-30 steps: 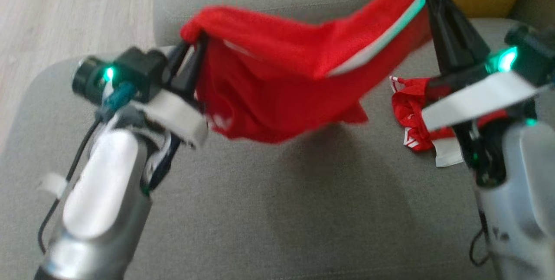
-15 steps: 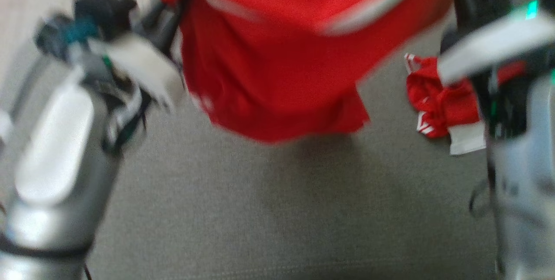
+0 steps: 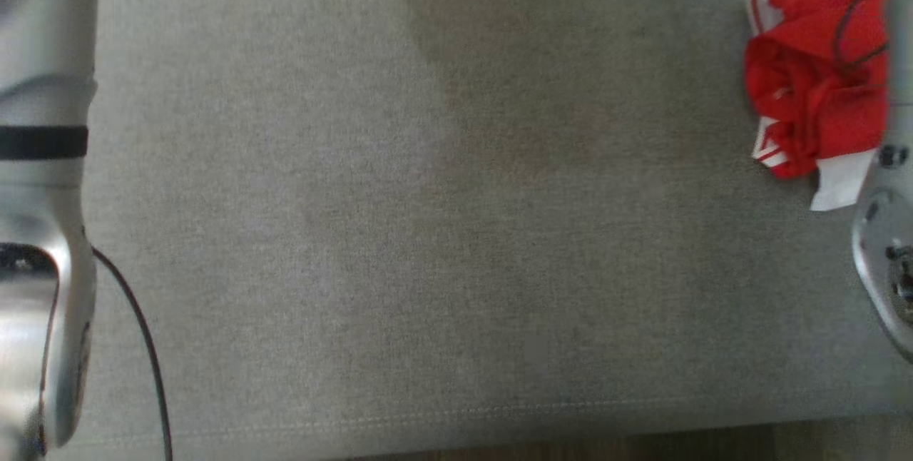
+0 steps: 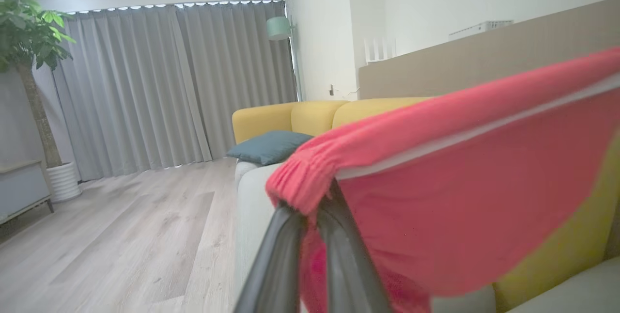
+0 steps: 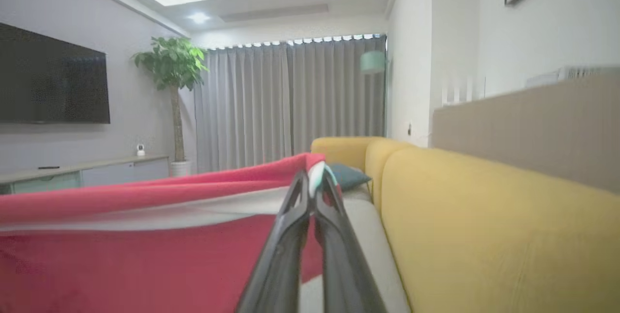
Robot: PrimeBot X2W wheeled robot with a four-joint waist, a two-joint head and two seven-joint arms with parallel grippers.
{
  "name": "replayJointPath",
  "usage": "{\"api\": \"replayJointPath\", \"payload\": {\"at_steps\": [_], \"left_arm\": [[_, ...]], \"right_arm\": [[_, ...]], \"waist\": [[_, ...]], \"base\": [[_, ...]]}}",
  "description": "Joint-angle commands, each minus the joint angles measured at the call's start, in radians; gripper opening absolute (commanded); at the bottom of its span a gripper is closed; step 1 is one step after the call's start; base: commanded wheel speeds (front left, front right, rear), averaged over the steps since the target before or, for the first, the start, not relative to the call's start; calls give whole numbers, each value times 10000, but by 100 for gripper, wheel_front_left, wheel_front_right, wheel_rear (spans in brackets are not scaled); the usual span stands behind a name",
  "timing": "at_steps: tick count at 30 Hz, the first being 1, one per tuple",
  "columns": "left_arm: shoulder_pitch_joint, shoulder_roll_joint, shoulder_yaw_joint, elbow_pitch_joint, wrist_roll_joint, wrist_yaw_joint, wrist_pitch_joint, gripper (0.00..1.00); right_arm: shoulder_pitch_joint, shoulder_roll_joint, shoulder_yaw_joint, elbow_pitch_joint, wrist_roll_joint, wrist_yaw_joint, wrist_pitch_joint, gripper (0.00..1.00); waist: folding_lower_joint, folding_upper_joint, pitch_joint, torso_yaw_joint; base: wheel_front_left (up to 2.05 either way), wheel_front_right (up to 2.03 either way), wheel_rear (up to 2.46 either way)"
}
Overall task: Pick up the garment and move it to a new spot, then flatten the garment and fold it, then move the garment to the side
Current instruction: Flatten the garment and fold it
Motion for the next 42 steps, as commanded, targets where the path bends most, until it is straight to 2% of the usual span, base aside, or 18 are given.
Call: {"api": "replayJointPath", "payload": {"at_steps": [1, 5, 8, 14, 18, 23, 26, 32, 42], "left_arm": [[-358, 363, 240, 290, 44, 29, -391, 0], [-75, 116, 81, 999, 67, -120, -743, 0], [493, -1, -88, 1042, 143, -240, -778, 0], [2129, -13, -646, 708, 278, -425, -784, 0], [3438, 194, -1246, 519, 198, -473, -785, 0], [4855, 679, -2508, -17, -262, -480, -786, 0], [5560, 1025, -3242, -318, -443, -481, -786, 0], [6595, 1581, -4430, -818, -678, -482, -787, 0], [7916, 2215, -5358, -1619, -1223, -482, -752, 0]], "right_arm": [[-89, 258, -69, 513, 105, 19, -391, 0], [318, 286, 410, 1992, 1196, 19, -925, 0], [801, 289, 1045, 2862, 2025, 19, -1090, 0], [1679, 290, 2026, 3771, 2822, 19, -1123, 0], [2386, 291, 2894, 4126, 3262, 19, -531, 0], [3244, 285, 3738, 4164, 3660, 19, 100, 0], [3788, 71, 4184, 4062, 3864, 19, 491, 0], [4981, -709, 5321, 3367, 4369, 19, 1539, 0], [6614, -2388, 6589, 1021, 6037, 19, 3637, 0]], "waist": [[0, 0, 323, 79], [0, 0, 490, 215], [0, 0, 551, 280], [0, 0, 344, 356], [0, 0, -42, 337], [0, 0, -693, 217], [0, 0, -1121, 183], [0, 0, -1927, 180], [0, 0, -3003, 162]], "base": [[0, 0, 0], [0, 0, 0], [0, 0, 0], [0, 0, 0], [0, 0, 0], [0, 0, 0], [0, 0, 0], [0, 0, 0], [0, 0, 0]]}}
